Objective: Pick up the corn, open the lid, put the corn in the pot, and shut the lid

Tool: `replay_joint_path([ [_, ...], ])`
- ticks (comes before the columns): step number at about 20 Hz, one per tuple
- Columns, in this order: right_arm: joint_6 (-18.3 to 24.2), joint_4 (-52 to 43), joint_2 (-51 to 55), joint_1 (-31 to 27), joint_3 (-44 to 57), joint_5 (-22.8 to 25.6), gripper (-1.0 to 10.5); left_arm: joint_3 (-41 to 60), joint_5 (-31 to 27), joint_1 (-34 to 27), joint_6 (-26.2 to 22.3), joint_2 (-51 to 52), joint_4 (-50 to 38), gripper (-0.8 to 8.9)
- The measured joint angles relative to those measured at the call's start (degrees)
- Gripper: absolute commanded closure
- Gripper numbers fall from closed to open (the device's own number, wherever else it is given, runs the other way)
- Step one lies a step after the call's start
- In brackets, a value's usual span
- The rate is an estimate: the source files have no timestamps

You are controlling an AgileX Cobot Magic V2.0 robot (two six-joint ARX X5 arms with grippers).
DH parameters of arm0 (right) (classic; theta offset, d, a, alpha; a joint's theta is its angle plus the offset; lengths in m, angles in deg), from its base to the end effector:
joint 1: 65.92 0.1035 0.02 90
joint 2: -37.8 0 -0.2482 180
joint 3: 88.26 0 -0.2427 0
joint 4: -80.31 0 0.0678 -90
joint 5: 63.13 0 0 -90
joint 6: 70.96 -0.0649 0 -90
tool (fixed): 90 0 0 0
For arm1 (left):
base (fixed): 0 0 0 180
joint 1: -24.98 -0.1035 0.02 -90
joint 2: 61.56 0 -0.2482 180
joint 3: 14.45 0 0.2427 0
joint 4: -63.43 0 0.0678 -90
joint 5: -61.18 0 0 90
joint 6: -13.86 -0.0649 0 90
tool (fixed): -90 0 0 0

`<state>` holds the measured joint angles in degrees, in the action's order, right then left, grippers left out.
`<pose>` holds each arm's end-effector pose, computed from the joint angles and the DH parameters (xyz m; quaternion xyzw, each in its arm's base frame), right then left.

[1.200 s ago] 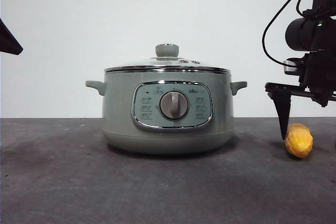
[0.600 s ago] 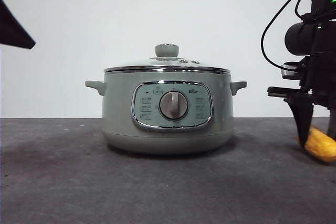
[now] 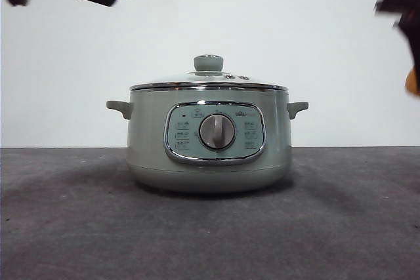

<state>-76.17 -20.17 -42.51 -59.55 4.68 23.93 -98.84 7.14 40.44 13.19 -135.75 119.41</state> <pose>0.2566 0.0320 0.2500 0.0187 0.5953 0.0383 0.8024 0.2550 -0.1101 0.2991 -0.0644 0.3804 -0.4019 0.8304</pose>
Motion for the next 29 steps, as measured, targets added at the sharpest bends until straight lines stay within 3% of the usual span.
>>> replay_joint_path([
  [2, 0.15, 2.51, 5.05, 0.00, 0.00, 0.00, 9.6, -8.35, -3.67, 1.97, -0.37, -6.60, 3.93, 7.05],
  [6, 0.09, 7.28, 12.07, 0.02, 0.00, 0.00, 9.6, -27.12, -10.14, 5.27, -1.49, -19.74, 14.34, 3.57],
  [8, -0.17, 8.90, 14.21, 0.07, 0.00, 0.00, 9.6, -35.23, -13.68, 6.56, -1.77, -24.90, 16.39, 2.73],
  [13, -2.54, 10.58, 17.51, 5.27, 0.00, 0.11, 9.6, -46.73, -20.33, 9.25, -1.90, -32.63, 18.03, 2.73],
  [20, -7.69, 10.91, 17.88, 17.49, 0.00, 4.22, 9.6, -47.04, -23.54, 14.03, -2.16, -38.16, 14.32, 2.74],
  [24, -9.18, 11.04, 17.88, 21.05, 0.00, 4.61, 9.6, -47.04, -28.17, 15.91, -2.29, -39.76, 12.66, 2.75],
  [29, -10.25, 11.04, 17.90, 22.53, 0.00, 5.09, 9.6, -47.04, -28.50, 16.48, -2.32, -41.35, 12.15, 2.85],
])
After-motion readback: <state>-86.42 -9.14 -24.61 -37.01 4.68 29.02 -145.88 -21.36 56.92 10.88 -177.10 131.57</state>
